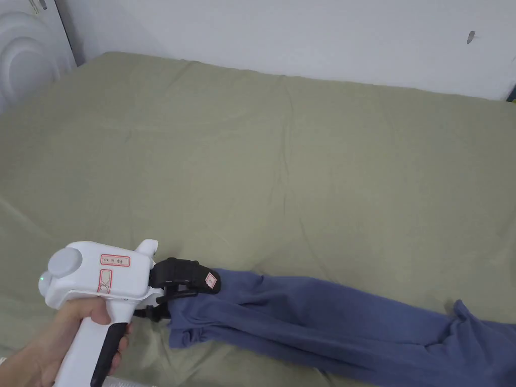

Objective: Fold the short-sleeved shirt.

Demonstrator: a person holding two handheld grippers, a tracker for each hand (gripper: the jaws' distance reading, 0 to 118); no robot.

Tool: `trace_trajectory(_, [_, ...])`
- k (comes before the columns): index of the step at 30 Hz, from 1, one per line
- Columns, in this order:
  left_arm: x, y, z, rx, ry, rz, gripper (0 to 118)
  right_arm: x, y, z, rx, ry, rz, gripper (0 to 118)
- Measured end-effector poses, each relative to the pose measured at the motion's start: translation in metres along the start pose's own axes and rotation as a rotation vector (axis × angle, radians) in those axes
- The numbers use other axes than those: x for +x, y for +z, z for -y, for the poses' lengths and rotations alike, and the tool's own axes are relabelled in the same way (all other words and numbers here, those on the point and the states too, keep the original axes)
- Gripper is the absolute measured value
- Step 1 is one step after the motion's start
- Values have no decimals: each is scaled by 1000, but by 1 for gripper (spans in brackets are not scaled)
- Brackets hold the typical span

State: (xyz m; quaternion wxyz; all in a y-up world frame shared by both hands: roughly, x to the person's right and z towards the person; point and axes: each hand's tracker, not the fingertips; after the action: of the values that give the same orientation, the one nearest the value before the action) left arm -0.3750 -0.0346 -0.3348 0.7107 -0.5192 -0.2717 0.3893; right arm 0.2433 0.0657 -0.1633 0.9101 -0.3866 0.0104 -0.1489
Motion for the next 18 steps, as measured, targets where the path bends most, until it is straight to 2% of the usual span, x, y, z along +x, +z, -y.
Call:
trace_trajectory(4, [-11, -17, 1, 17, 38, 88, 114, -1, 3, 1, -1, -11, -9, 0])
trace_trajectory(5, [-13, -18, 2, 17, 46, 129, 95, -4, 5, 1, 1, -10, -9, 0])
trace_trajectory(6, [-15, -21, 3, 13, 56, 160, 49, -4, 6, 2, 2, -11, -13, 0])
trace_trajectory(7, [-18, -22, 5, 22, 62, 127, 10, -4, 6, 2, 1, -11, -18, 0])
trace_trajectory(8, [-46, -34, -12, 29, 80, 58, 10, -4, 6, 2, -1, -13, -16, 0])
trace_trajectory(9, [-49, -39, -9, 14, 49, -78, 10, -5, 6, 4, -1, -12, -17, 0])
trace_trajectory(10, [-55, -40, -9, -10, 18, -34, 10, -4, 6, 4, -2, -12, -18, 0])
trace_trajectory(11, [-58, -34, -9, 26, 72, 65, 10, -5, 7, 4, -5, -13, -18, 0])
trace_trajectory(12, [-34, -34, 4, 45, 92, 70, 10, -5, 8, 4, -3, -14, -17, 0])
trace_trajectory(16, [-9, -18, 7, 80, 11, -39, 9, -8, 13, 1, 6, -13, -31, 0])
trace_trajectory(18, [-3, -9, 8, 82, 16, -28, 9, -8, 14, -1, 14, -12, -32, 0])
